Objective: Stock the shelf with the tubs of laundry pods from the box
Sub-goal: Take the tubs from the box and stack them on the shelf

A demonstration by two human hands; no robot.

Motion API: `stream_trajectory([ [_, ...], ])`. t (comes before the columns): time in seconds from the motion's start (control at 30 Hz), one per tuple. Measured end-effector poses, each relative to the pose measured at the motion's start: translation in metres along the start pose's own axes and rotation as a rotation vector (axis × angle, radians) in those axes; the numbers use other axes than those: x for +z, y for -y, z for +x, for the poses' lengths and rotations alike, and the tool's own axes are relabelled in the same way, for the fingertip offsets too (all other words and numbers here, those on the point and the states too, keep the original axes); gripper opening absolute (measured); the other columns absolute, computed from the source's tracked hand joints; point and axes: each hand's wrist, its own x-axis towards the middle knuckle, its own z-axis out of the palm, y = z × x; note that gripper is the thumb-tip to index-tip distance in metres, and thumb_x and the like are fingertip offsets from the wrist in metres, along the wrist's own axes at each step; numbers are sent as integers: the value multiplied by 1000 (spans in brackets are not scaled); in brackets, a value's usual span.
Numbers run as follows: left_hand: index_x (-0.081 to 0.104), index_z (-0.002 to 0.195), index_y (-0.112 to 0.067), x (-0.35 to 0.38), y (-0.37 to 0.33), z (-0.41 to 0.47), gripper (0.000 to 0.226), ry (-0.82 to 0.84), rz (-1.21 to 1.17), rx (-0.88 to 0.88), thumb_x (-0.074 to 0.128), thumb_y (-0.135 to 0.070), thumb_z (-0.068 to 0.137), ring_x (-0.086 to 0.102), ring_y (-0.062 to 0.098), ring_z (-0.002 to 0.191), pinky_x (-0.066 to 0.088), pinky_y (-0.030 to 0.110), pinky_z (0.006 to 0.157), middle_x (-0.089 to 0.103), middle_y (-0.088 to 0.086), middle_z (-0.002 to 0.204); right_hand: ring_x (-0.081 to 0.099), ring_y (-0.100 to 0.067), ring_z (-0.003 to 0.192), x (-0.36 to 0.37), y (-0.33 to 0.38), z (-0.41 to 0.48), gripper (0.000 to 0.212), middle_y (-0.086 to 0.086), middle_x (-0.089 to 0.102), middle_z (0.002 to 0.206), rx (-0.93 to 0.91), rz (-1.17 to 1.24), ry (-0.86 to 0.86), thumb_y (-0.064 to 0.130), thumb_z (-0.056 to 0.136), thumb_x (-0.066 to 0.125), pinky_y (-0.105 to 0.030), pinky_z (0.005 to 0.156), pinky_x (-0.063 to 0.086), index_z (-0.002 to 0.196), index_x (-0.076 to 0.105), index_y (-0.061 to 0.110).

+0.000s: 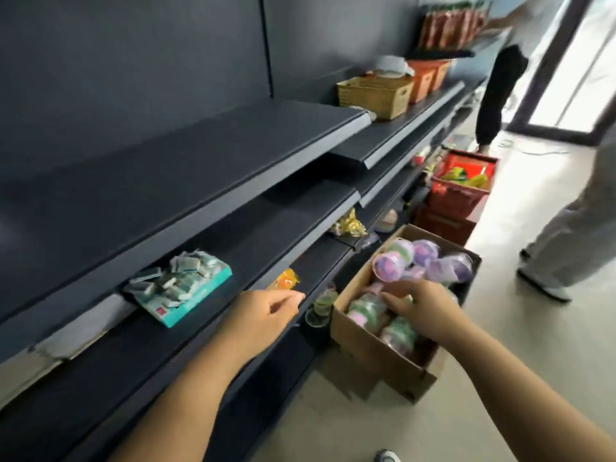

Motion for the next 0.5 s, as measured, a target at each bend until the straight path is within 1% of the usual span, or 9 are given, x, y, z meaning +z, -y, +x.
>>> stream_trajectory([
  [0.07,71,103,-16,40,-3,21,26,128,52,-39,51,-29,92,61,9,92,45,21,78,71,-2,96,62,-16,91,-1,-50,-5,22,2,69,98,152,27,-9,28,89,59,-21,72,38,105,70,18],
  [0.1,70,102,-17,62,-5,32,28,189,79,-69,48,-32,93,61,12,94,45,24,80,71,0,98,62,-18,92,0,-75,-6,22,-2,70,100,233,43,-4,27,89,59,-23,72,40,104,70,16],
  [0.17,67,103,-18,103,-7,52,31,280,133,-141,43,-36,95,60,15,97,45,29,83,69,2,101,64,-22,97,5,-124,-5,21,-6,71,103,345,74,31,26,87,62,-26,78,44,101,70,13],
  [0.23,66,104,-21,140,-7,67,29,339,157,-203,43,-36,96,59,15,98,45,29,83,67,0,101,64,-20,99,13,-163,-5,22,-4,71,104,399,124,95,26,85,64,-23,79,44,103,68,14],
  [0.3,65,104,-19,178,-6,82,27,388,147,-263,45,-35,95,59,15,99,44,30,83,65,-2,97,64,-18,99,19,-199,0,25,-3,70,105,454,158,168,24,85,63,-21,80,43,108,67,15],
  [0.37,65,107,-17,206,-6,94,28,429,128,-337,46,-33,95,56,12,97,41,26,79,62,-5,95,63,-18,100,23,-224,8,25,-3,69,108,514,197,207,25,87,62,-26,87,47,109,66,14],
  [0.43,65,108,-17,226,-3,105,27,466,125,-372,47,-32,94,54,11,94,37,23,78,63,-3,99,63,-19,100,25,-243,20,26,-4,68,110,567,222,203,26,88,60,-32,90,49,109,65,14],
  [0.5,65,106,-17,243,1,120,25,504,110,-413,47,-30,94,55,13,94,37,23,78,63,-2,97,62,-19,101,27,-260,36,27,-4,67,112,606,227,206,27,89,59,-31,90,49,112,63,13],
])
